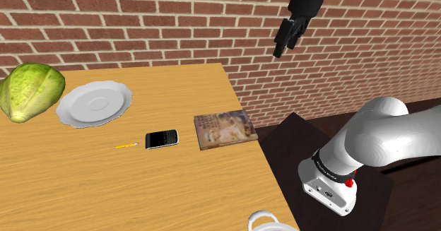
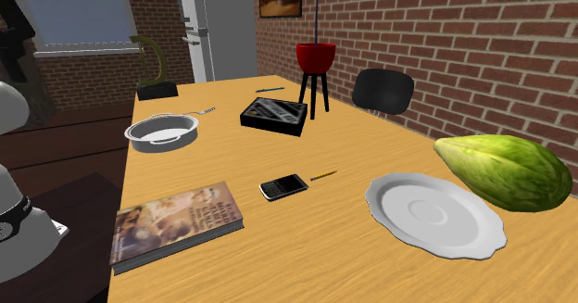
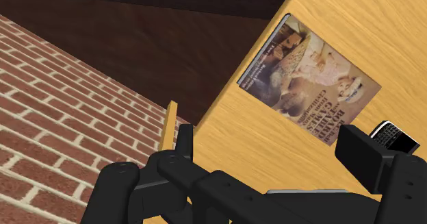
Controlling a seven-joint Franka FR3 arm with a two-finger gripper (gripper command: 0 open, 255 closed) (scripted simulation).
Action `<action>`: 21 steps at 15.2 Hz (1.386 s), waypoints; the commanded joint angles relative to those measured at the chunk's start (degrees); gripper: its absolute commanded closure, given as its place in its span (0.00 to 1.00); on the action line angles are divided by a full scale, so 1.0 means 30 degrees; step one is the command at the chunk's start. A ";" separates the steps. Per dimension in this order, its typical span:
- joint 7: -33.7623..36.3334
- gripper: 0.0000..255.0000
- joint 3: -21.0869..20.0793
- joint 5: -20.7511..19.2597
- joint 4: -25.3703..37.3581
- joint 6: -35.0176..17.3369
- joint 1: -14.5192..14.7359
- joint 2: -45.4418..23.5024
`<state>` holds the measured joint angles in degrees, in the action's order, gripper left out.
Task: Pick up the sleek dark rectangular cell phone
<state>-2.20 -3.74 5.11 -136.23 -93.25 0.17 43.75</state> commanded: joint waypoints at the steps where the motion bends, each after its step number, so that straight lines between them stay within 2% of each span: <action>1: 0.0000 0.00 0.0000 0.0000 0.0000 0.0000 0.0000 0.0000; 12: -0.0953 0.00 -0.2505 0.0826 -0.0017 -0.5464 0.2046 -0.5335; 21: -0.1250 0.00 -0.4656 0.0290 0.1488 -0.9163 0.3310 -1.0505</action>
<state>-5.75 -17.10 6.45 -132.59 -119.50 9.81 14.28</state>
